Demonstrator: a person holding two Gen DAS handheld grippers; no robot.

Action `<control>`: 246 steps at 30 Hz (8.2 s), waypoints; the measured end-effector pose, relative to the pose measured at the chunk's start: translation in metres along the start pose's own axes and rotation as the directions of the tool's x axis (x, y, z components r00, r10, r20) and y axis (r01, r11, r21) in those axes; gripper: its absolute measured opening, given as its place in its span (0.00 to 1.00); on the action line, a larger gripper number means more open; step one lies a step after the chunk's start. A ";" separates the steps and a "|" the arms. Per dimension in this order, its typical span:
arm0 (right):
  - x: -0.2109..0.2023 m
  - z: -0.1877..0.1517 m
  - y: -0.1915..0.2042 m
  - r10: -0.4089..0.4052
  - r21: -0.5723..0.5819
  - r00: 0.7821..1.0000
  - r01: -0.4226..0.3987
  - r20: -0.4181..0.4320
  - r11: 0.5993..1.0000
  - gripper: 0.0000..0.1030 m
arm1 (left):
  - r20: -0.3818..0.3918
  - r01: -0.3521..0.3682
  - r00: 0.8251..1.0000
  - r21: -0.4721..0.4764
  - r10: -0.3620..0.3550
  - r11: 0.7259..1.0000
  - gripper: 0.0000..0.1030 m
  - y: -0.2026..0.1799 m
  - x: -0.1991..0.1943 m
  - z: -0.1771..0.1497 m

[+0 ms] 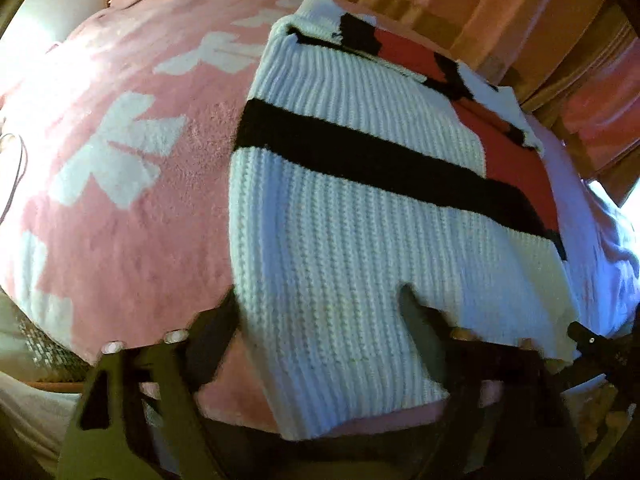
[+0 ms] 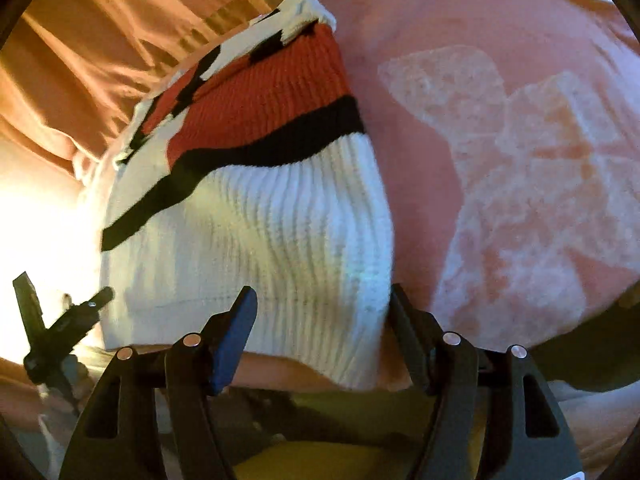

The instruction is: Fold small clothes

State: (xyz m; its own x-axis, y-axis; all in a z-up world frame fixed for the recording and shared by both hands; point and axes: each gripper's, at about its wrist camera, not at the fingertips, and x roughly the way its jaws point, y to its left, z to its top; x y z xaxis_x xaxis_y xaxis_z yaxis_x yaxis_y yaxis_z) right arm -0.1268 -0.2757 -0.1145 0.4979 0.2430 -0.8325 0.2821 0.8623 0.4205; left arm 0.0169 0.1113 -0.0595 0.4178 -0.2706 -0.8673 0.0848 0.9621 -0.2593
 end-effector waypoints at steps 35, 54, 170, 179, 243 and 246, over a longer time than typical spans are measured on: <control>-0.222 0.058 0.063 0.320 -0.314 0.848 -0.195 0.422 0.929 0.10 | 0.399 0.049 0.907 0.218 -0.135 0.975 0.04 -0.059 -0.230 0.066; 0.031 0.274 0.043 0.218 -0.018 0.943 -0.220 0.251 0.975 0.39 | 0.114 -0.123 0.985 -0.063 0.129 0.990 0.14 -0.027 0.061 0.236; 0.044 0.248 0.062 -0.174 -0.271 0.976 0.205 0.133 0.940 0.38 | 0.107 -0.286 0.956 0.133 0.273 0.949 0.50 -0.065 0.064 0.213; 0.042 0.260 0.053 -0.205 -0.208 0.967 0.234 0.153 0.950 0.08 | 0.101 -0.311 0.949 0.154 0.298 0.938 0.50 -0.070 0.078 0.216; 0.058 0.217 0.124 -0.078 -0.396 0.997 0.079 0.018 0.915 0.04 | 0.022 -0.226 0.974 0.242 0.227 0.944 0.58 -0.133 0.081 0.151; 0.084 0.231 0.083 -0.269 -0.324 0.963 0.254 -0.002 0.911 0.04 | 0.006 -0.211 0.977 0.220 0.215 0.952 0.59 -0.126 0.082 0.153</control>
State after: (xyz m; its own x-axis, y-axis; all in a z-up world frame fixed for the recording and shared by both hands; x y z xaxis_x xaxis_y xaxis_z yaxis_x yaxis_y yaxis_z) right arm 0.1280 -0.2862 -0.0660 0.4022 0.0024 -0.9155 0.1182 0.9915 0.0545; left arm 0.1785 -0.0268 -0.0326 0.4321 -0.0576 -0.9000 0.1919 0.9810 0.0293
